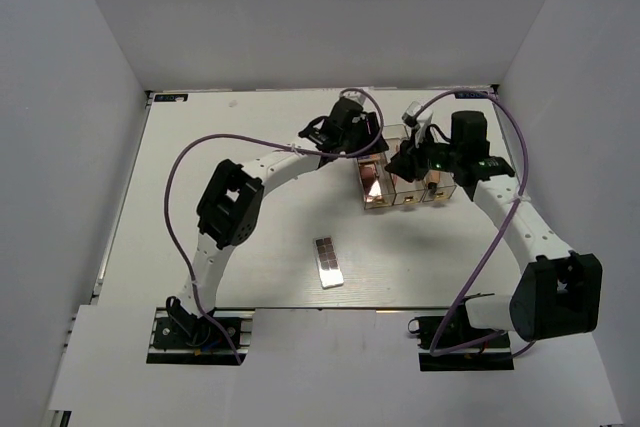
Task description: Organize the makeup
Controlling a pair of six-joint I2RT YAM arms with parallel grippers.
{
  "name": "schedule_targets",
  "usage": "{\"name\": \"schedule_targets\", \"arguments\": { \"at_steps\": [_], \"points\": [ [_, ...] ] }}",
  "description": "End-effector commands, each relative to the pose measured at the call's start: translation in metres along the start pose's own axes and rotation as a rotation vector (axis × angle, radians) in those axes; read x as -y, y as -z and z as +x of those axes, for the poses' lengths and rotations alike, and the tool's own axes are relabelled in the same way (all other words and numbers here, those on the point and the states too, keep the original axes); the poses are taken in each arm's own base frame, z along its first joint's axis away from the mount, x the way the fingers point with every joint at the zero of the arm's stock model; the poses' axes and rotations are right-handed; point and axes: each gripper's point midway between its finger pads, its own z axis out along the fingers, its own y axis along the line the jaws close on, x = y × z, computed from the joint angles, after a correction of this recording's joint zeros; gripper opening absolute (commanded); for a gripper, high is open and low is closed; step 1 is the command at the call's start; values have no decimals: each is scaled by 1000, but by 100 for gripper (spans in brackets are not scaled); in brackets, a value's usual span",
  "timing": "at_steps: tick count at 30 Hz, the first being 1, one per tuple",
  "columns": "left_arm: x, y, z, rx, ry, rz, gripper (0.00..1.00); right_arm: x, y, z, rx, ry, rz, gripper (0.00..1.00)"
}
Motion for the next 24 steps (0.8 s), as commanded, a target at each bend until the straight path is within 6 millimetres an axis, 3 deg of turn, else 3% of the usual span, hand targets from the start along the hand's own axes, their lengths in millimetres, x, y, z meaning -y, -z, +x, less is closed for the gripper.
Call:
{"name": "schedule_targets", "arguments": {
  "at_steps": [1,3,4,5,6,7,8,10,11,12,13,14,15,17,18,20,24],
  "points": [
    [39,75,-82,196,-19,42,64,-37,14,-13,49,148,-212,38],
    [18,88,-85,218,-39,-43,54,-64,19,-8,85,224,-377,38],
    [21,109,-95,255,-46,-56,48,-80,23,7,74,316,-458,40],
    [4,114,-87,237,-45,-100,33,-90,24,12,102,348,-527,43],
    [-10,124,-84,220,-45,-143,25,-95,25,20,106,386,-559,47],
    [-9,144,-86,239,-42,-155,19,-105,27,32,104,465,-612,54],
    [-37,150,-67,193,-31,-219,12,-106,25,44,77,499,-637,59],
    [-56,168,-52,173,-15,-263,11,-112,24,59,58,602,-687,66],
    [-73,185,-37,159,2,-296,13,-113,20,72,25,693,-721,71],
    [-82,196,-32,161,16,-314,29,-116,17,78,13,736,-743,73],
    [-89,204,-23,154,31,-331,40,-115,15,84,-4,780,-753,77],
    [-89,225,-22,186,58,-340,50,-115,9,93,-25,875,-769,78],
    [-109,231,-3,163,80,-385,64,-119,4,96,-32,924,-786,79],
    [-114,255,2,203,106,-396,68,-115,-3,105,-69,994,-788,84],
    [-124,260,17,192,130,-417,70,-122,-12,102,-60,1034,-802,85],
    [-127,278,19,231,168,-416,70,-125,-24,95,-84,1026,-811,85],
    [-138,296,33,236,198,-453,71,-143,-47,78,-216,729,-786,70]
  ]
}}
